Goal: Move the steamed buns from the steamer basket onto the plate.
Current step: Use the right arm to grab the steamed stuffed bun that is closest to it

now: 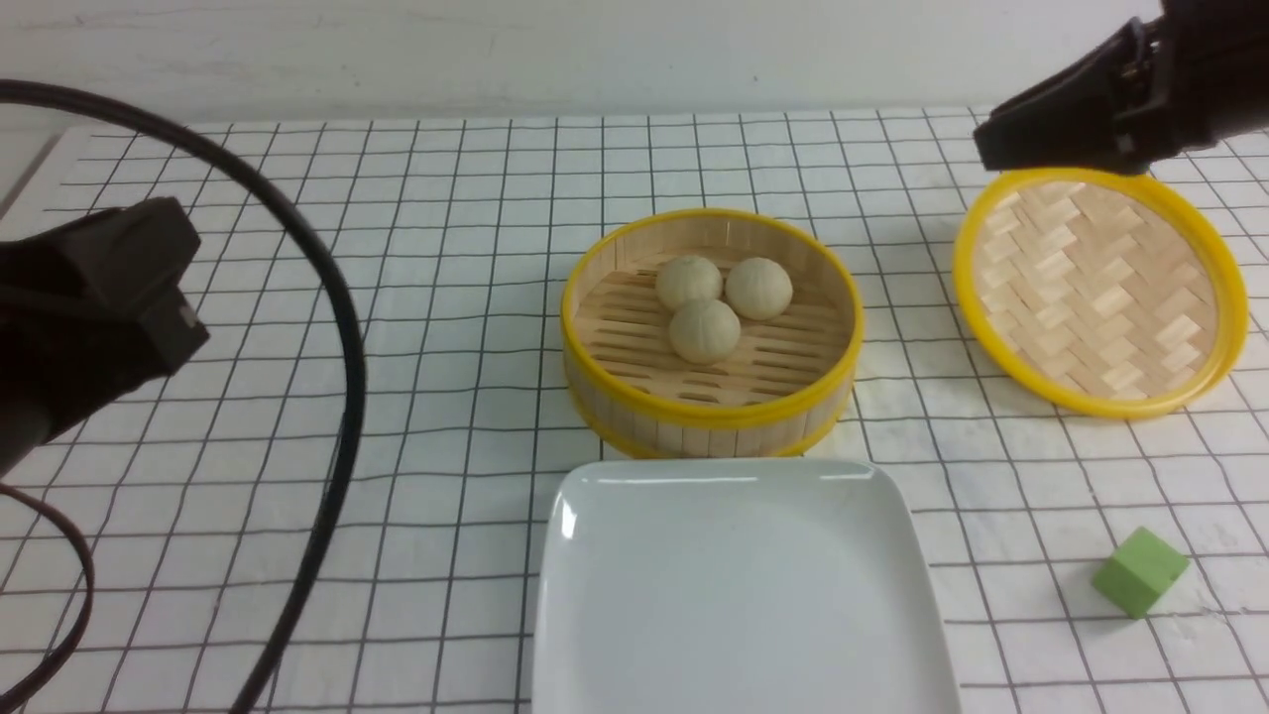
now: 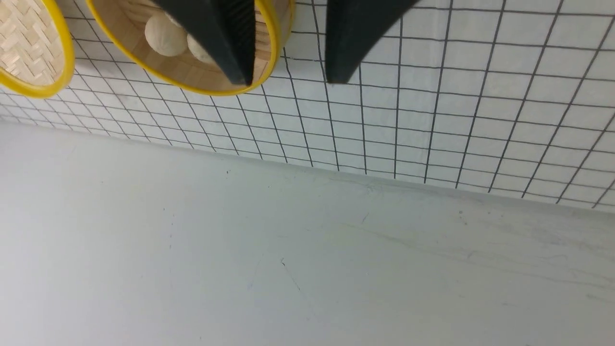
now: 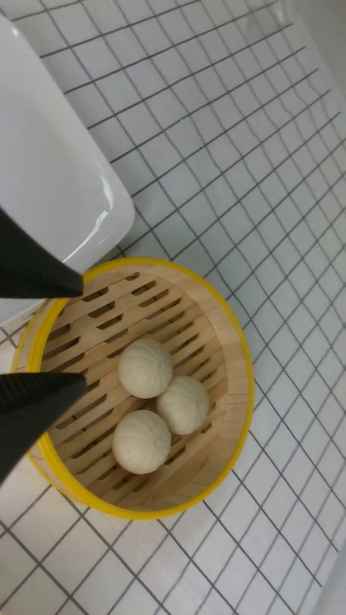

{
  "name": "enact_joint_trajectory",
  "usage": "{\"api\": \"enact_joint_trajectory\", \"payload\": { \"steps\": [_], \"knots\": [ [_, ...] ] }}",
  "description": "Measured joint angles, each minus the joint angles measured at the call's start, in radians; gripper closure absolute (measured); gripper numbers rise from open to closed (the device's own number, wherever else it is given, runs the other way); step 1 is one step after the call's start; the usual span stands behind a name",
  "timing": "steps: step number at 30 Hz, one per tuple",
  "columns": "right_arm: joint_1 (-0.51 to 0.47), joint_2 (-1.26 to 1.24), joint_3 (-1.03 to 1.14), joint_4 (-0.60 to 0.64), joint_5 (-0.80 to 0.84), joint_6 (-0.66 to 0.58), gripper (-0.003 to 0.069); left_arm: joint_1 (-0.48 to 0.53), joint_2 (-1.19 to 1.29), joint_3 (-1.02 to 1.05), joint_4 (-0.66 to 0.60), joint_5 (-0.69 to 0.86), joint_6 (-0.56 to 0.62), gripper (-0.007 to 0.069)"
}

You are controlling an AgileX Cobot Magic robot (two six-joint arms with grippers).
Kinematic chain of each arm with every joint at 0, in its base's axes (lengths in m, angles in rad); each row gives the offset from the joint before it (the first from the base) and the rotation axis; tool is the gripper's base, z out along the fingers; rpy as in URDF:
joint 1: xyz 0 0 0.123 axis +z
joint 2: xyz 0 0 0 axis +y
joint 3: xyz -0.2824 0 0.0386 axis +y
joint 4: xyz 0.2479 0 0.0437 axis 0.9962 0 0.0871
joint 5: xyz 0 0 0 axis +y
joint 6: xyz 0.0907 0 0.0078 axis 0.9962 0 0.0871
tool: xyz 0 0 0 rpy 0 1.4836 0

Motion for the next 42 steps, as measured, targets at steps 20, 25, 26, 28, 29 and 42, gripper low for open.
{"api": "enact_joint_trajectory", "payload": {
  "steps": [20,25,26,28,29,42],
  "knots": [
    [0.175,0.528,-0.573,-0.341,0.107,0.355,0.0419,0.0,0.0,0.099,-0.07,-0.079,-0.001,0.0384],
    [0.209,0.631,-0.73,-0.364,0.136,0.396,0.0419,0.0,0.0,0.1,-0.071,-0.082,-0.001,0.0384],
    [0.22,0.656,-0.766,-0.376,0.147,0.411,0.0419,0.0,0.0,0.1,-0.071,-0.082,-0.001,0.0384],
    [0.237,0.694,-0.813,-0.404,0.16,0.432,0.0419,0.0,0.0,0.1,-0.071,-0.083,-0.001,0.0384],
    [0.239,0.699,-0.818,-0.408,0.161,0.434,0.0419,0.0,0.0,0.1,-0.071,-0.083,-0.001,0.0384],
    [0.279,0.839,-0.884,-0.563,0.137,0.472,0.0419,0.0,0.0,0.1,-0.066,-0.083,-0.001,0.0384]
  ]
}}
